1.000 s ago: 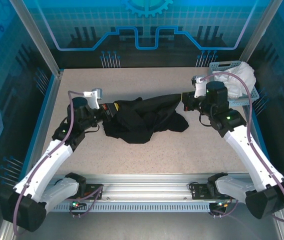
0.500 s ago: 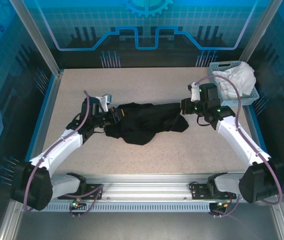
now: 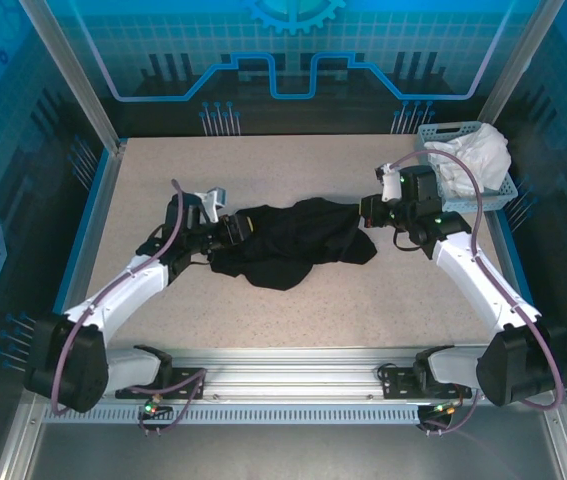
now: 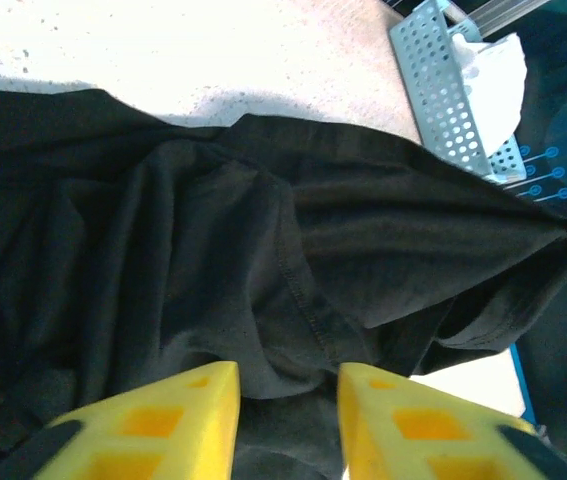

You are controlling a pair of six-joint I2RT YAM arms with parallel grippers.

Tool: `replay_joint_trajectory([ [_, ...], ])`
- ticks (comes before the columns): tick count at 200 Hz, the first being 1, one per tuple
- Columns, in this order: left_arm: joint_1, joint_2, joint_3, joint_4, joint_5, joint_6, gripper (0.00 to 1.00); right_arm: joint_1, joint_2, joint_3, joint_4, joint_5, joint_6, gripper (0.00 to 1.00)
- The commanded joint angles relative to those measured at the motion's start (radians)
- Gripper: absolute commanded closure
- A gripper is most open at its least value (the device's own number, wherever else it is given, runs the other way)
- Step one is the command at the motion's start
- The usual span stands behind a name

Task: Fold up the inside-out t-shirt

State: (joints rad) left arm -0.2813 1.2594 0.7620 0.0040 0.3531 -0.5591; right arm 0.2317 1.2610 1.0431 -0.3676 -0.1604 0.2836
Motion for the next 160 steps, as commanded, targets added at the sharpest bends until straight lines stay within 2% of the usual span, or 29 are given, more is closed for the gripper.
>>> replay_joint_trajectory([
  [1,-0.036,0.070,0.076,-0.024,-0.043,0.071,0.56,-0.014,-0.017,-0.027,0.031,-0.038,0.005,1.00],
  [31,-0.113,0.236,0.250,-0.151,-0.150,0.208,0.44,-0.012,-0.025,-0.053,0.039,-0.049,0.009,1.00],
  [63,-0.139,0.425,0.405,-0.251,-0.178,0.285,0.38,-0.010,-0.049,-0.058,0.021,-0.055,0.004,1.00],
  [83,-0.158,0.519,0.489,-0.336,-0.191,0.327,0.37,-0.011,-0.074,-0.050,0.002,-0.045,-0.003,1.00],
  [99,-0.167,0.550,0.505,-0.359,-0.186,0.342,0.45,-0.012,-0.094,-0.034,-0.023,-0.023,-0.014,1.00],
  [133,-0.164,0.488,0.454,-0.301,-0.189,0.351,0.79,-0.012,-0.127,-0.005,-0.065,0.020,-0.041,1.00],
  [160,-0.154,0.391,0.404,-0.240,-0.195,0.362,0.87,-0.012,-0.133,0.007,-0.087,0.041,-0.059,1.00],
])
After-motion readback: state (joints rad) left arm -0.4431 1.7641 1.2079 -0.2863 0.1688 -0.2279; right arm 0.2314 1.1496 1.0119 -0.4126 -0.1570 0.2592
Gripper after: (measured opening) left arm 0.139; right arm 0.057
